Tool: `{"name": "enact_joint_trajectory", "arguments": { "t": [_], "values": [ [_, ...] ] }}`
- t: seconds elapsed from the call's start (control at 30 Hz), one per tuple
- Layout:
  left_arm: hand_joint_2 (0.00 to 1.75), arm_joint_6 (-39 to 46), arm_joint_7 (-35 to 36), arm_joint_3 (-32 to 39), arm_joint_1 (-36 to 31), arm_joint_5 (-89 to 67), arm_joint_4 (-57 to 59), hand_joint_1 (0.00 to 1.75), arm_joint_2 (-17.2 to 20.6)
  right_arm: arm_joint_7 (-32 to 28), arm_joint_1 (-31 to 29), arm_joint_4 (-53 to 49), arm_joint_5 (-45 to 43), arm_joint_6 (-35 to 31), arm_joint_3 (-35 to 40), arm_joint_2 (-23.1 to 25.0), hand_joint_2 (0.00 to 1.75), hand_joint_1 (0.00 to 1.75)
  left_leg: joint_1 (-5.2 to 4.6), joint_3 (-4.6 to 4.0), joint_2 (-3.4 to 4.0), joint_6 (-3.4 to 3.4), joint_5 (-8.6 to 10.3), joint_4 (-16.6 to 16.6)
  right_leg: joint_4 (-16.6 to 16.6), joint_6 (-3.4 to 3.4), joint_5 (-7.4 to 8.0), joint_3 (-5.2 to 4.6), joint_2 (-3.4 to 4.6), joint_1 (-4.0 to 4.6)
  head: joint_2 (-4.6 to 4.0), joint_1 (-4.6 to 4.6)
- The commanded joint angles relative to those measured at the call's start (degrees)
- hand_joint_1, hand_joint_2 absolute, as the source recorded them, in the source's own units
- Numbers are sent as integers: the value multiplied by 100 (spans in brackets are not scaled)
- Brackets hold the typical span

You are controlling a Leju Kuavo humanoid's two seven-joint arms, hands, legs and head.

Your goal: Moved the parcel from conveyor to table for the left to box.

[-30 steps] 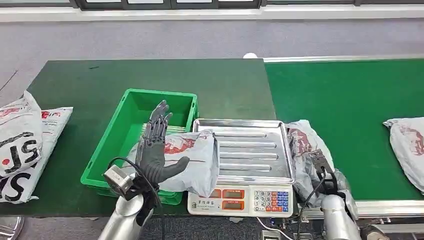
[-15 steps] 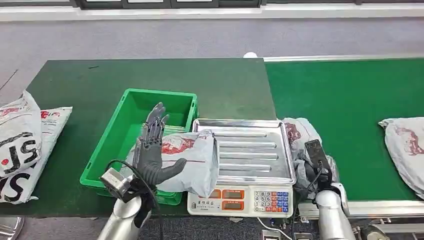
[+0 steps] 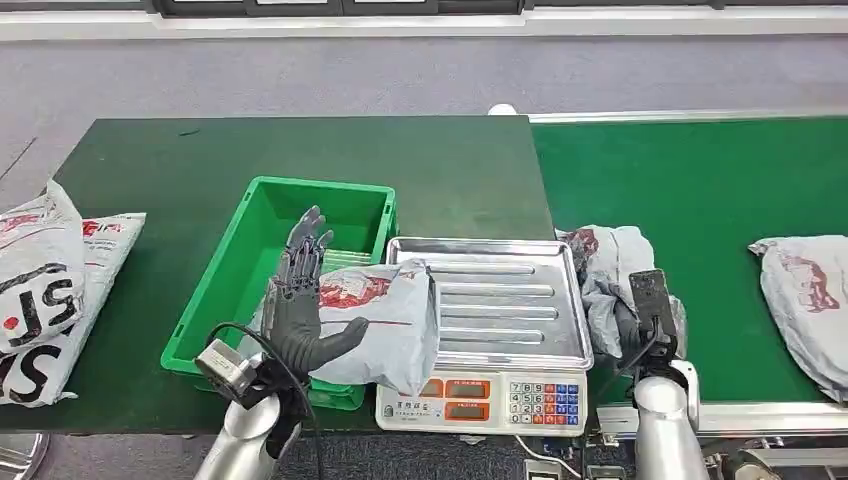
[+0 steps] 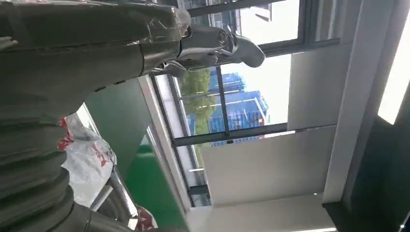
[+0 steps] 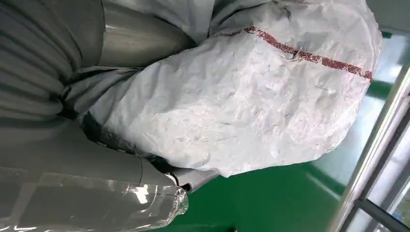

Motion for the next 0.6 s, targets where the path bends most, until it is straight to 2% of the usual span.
{"name": "enact_joint_trajectory", "arguments": {
  "t": [0.03, 0.07, 0.13, 0.23, 0.3, 0.33, 0.4, 0.47, 0.53, 0.6],
  "values": [
    [175, 31, -77, 179, -67, -45, 176, 0, 65, -1016, 199, -1176, -1281, -474, -273, 285, 175, 175, 2, -3, 11, -3, 4, -6, -5, -9, 6, -6, 5, 4, 0, 0],
    [175, 25, -97, 172, -84, -43, 200, 0, 49, -1222, 331, -1581, -1630, -566, -371, 359, 175, 175, -3, -5, 4, -2, 2, -2, 3, -5, 1, -11, 0, -3, 0, 0],
    [175, 14, -145, 143, -143, -38, 285, 0, 31, -1556, 566, -2325, -2389, -282, -459, 442, 175, 175, -5, -9, -9, -1, 3, -2, 5, -5, -3, -13, -11, -4, 0, 0],
    [175, -54, -173, 74, -244, -28, 377, 0, 6, -2034, 756, -3119, -2756, -523, -664, 683, 175, 175, -1, -14, -14, -1, 2, 1, 3, -5, -3, -15, -15, 0, 0, 0],
    [175, -99, -181, 26, -325, -5, 476, 0, -11, -2557, 1015, -3820, -3015, -841, -740, 896, 175, 175, -1, -19, -15, -1, 2, 2, 4, -5, -4, -20, -15, 0, 0, 0],
    [175, -103, -180, 6, -357, -2, 517, 0, -17, -2579, 1129, -4260, -3054, -1018, -632, 916, 175, 175, 0, -17, -17, -2, 3, -1, 1, -8, -4, -18, -18, 1, 0, -2],
    [175, -139, -207, -32, -451, 24, 587, 0, -30, -2579, 1380, -5151, -2800, -1797, 190, 617, 175, 175, -4, -25, -28, -2, 6, 3, 8, -8, -7, -26, -29, -3, 0, 0],
    [175, -206, -194, -26, -527, 113, 593, 0, -48, -2579, 1393, -5179, -2476, -2083, 638, 564, 175, 175, -6, -29, -22, 0, 4, 4, 10, -6, -6, -31, -24, -5, 0, 0],
    [175, -209, -187, -23, -531, 120, 585, 0, -47, -2579, 1370, -5153, -2440, -2103, 664, 588, 175, 175, -3, -27, -8, -1, 1, 2, 5, -5, -1, -28, -8, -2, 0, 0],
    [175, -230, -161, -18, -528, 152, 552, 0, -34, -2579, 1301, -5138, -2263, -2370, 1011, 331, 175, 175, 6, -17, 9, -2, 2, -4, -9, -9, 7, -18, 5, 8, 0, 0]
  ]
}}
